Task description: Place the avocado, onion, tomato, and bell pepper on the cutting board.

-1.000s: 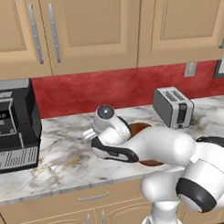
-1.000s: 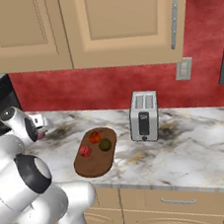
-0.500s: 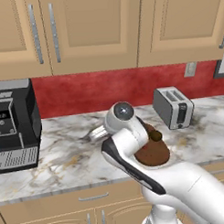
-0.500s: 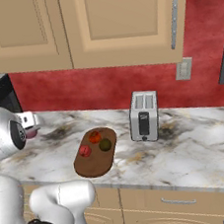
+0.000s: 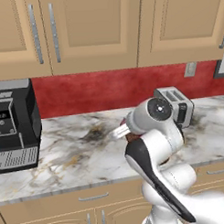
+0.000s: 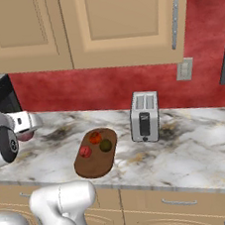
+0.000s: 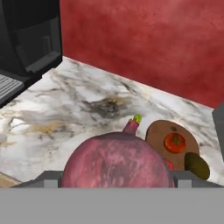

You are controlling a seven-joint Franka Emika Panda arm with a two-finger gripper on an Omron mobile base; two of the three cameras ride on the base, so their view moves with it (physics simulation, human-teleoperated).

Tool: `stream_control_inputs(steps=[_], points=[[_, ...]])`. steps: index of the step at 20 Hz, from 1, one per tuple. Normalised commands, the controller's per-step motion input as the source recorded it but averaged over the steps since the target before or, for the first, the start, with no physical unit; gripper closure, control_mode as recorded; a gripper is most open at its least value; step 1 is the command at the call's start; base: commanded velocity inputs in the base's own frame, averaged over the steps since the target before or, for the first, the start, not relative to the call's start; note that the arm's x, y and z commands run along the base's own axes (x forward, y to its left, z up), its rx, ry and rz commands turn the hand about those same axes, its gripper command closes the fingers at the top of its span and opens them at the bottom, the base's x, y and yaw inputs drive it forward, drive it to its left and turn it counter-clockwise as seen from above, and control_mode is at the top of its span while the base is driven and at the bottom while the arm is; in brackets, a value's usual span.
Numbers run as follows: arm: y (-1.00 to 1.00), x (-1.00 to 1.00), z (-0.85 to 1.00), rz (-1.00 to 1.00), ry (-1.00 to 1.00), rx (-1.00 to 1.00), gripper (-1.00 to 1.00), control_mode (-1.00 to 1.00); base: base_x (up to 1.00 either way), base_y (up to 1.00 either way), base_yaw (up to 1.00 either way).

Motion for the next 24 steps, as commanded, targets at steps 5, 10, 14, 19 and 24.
stream_control_inputs(steps=[5,10,14,19,24], points=[[-0.47,-0.84,0.71,0.00,-0.03,0.00,1.00,-1.00,0.00,0.00,0.00],[-0.46,-0.80,0.73,0.00,-0.04,0.00,1.00,-1.00,0.00,0.00,0.00],[-0.45,-0.63,0.58,-0.01,0.00,0.00,1.00,-1.00,0.00,0.00,0.00],[-0.39,-0.37,0.13,-0.02,0.00,0.00,1.00,-1.00,0.00,0.00,0.00],[-0.23,-0.14,0.00,-0.05,0.05,0.00,1.00,-1.00,0.00,0.00,0.00]])
